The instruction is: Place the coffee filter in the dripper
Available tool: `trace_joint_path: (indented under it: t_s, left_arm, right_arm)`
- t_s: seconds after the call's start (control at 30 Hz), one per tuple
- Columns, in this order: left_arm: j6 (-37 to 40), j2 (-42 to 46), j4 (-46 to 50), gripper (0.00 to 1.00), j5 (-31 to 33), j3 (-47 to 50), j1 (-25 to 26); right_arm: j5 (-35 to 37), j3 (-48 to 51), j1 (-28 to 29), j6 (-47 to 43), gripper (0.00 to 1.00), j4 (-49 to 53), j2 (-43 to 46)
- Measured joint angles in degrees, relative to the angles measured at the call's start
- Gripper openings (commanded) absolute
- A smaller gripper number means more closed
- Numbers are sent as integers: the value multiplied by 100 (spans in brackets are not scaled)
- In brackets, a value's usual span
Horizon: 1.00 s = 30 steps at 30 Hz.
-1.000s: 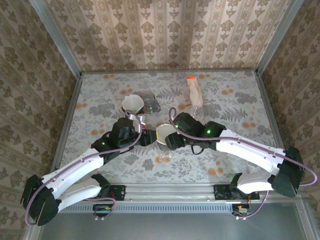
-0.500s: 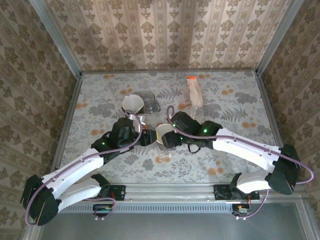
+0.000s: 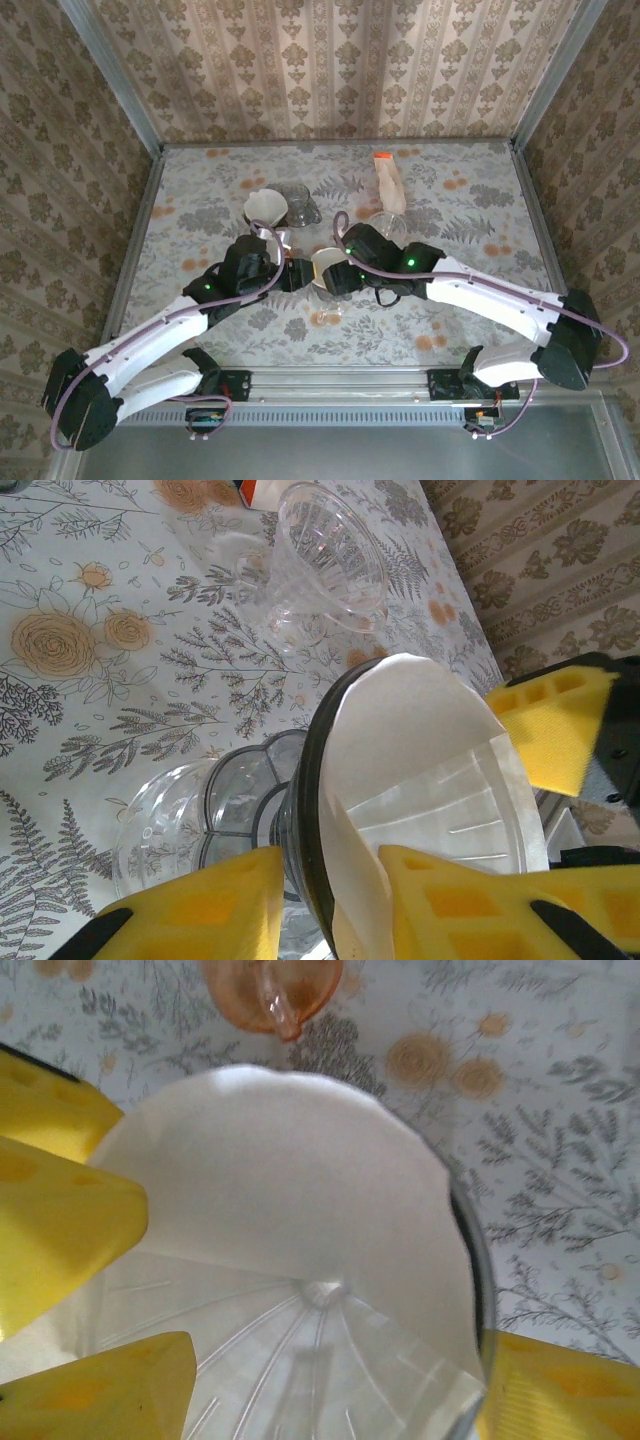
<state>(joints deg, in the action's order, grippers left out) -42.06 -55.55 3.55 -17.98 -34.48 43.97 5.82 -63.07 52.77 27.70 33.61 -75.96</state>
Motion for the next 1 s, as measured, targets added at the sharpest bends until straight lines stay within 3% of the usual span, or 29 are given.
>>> trace_joint_path:
  t_s: [0.67,1.0]
  left_arm:
    - [-105,11,-63,49,11,0,-2]
    - [-166,267,-4,83,162,0,-17]
  right_arm:
    - [616,-35,-153,66,73,46,723]
    - [669,-35,-205,81,74,90,859]
